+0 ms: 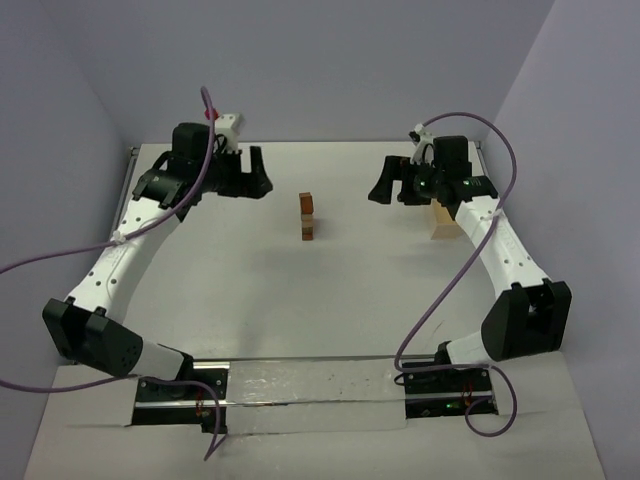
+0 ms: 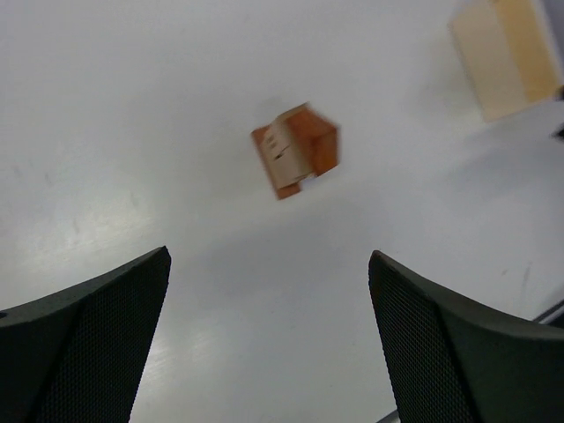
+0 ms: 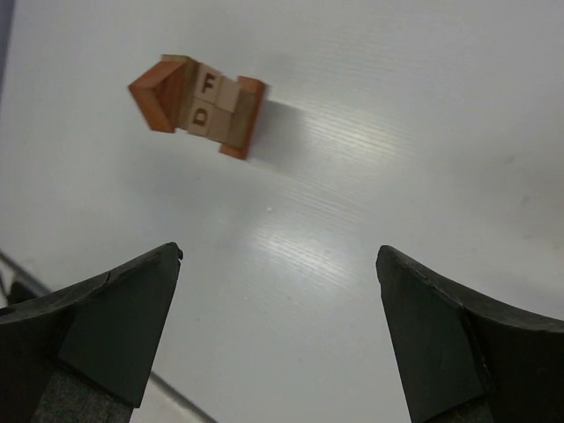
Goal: Build the wood block tower
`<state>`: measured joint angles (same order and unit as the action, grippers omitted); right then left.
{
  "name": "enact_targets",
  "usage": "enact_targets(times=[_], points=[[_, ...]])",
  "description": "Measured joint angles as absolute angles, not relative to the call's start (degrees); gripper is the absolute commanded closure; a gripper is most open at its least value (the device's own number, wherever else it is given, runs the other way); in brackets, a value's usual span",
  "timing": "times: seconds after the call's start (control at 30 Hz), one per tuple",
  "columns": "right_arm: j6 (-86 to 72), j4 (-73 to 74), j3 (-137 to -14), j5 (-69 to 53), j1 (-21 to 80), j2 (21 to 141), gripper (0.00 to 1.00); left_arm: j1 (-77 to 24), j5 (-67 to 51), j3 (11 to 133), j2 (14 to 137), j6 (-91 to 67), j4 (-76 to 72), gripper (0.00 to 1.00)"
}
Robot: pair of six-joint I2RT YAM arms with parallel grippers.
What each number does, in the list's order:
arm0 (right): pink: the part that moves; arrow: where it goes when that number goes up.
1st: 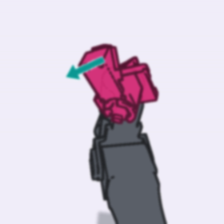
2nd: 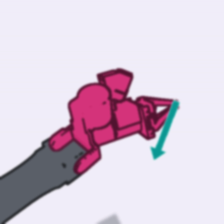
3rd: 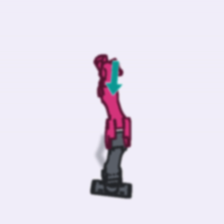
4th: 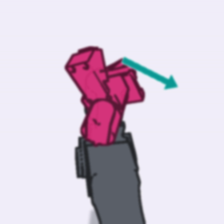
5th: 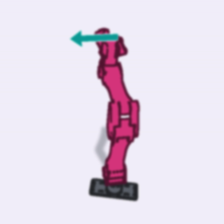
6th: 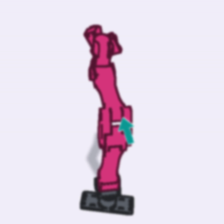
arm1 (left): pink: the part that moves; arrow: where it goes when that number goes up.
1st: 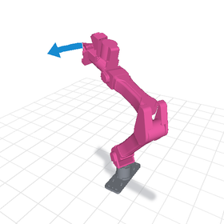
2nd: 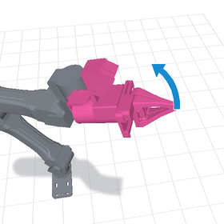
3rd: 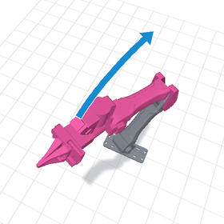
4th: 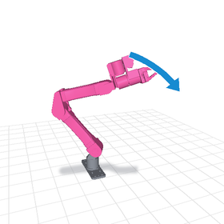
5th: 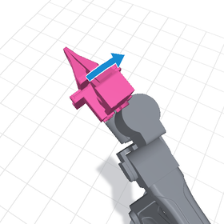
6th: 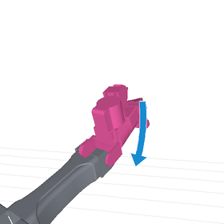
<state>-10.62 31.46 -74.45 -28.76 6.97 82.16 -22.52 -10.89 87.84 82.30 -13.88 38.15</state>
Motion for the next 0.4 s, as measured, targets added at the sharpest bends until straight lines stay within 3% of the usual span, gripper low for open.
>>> enact_targets(times=[0.4], points=[[-3.23,30.6,-58.9,-11.4,6.98,71.08,0.0,-11.17,-10.24,59.55,74.56,-8.38,34.94,0.01]])
